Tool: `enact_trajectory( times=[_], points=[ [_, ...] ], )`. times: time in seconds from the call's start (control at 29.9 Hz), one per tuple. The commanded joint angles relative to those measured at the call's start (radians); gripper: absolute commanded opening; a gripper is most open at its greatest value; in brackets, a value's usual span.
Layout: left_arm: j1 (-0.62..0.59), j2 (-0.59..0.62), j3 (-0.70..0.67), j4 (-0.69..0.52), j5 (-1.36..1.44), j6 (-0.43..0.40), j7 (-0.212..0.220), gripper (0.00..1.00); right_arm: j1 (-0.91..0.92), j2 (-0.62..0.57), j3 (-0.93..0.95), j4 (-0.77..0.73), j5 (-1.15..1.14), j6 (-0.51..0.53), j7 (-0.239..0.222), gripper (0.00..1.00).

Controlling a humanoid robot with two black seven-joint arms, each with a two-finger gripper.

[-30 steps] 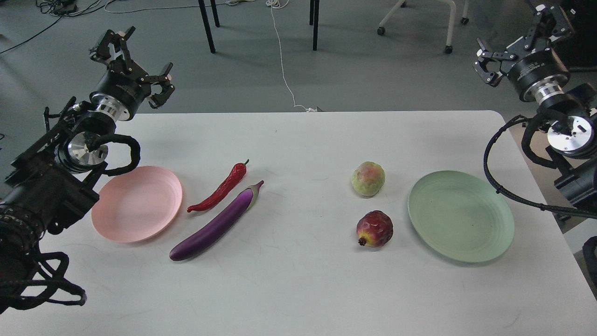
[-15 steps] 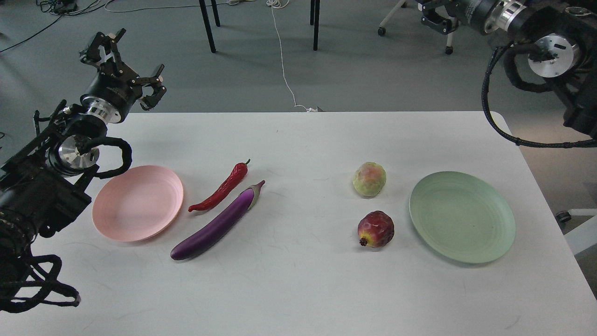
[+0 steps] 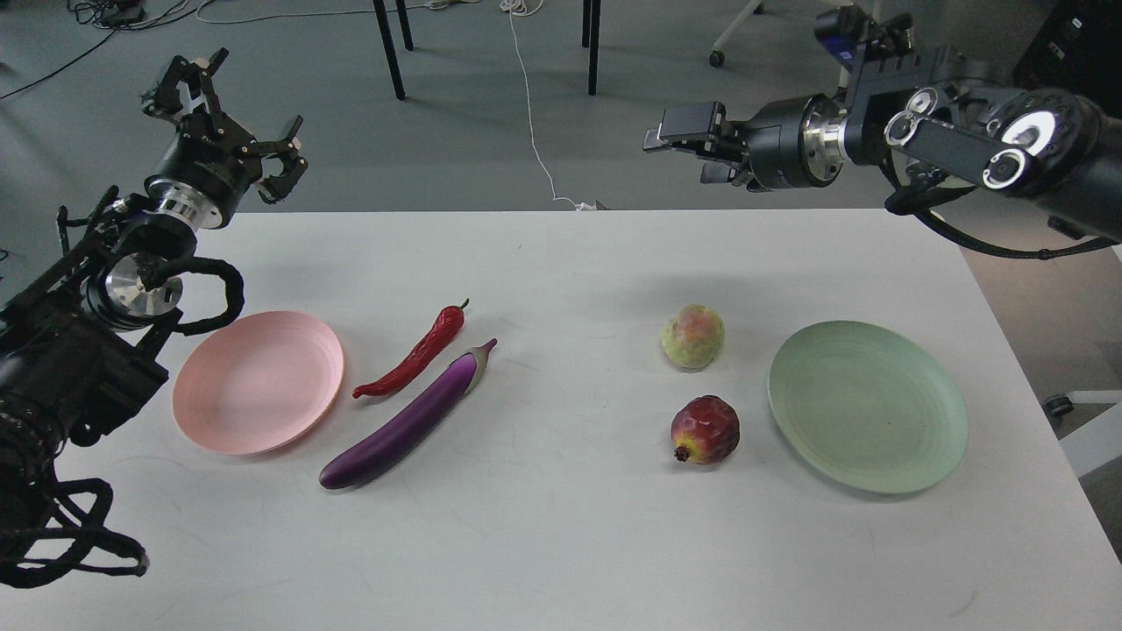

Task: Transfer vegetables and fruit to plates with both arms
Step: 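Raise the right gripper and swing it toward the peach, then lower the right gripper onto the yellow-green peach and grasp it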

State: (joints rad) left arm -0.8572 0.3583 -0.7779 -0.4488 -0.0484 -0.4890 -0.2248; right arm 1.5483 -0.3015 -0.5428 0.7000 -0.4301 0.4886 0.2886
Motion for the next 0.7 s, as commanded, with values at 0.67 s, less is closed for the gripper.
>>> enact_trajectory(
  times=[0.67],
  points=[
    [0.001, 0.007, -0.001, -0.001, 0.001, 0.0, -0.001, 0.98, -0.1, 0.302, -0.422, -0.119, -0.272, -0.019, 0.011, 0.92]
  ],
)
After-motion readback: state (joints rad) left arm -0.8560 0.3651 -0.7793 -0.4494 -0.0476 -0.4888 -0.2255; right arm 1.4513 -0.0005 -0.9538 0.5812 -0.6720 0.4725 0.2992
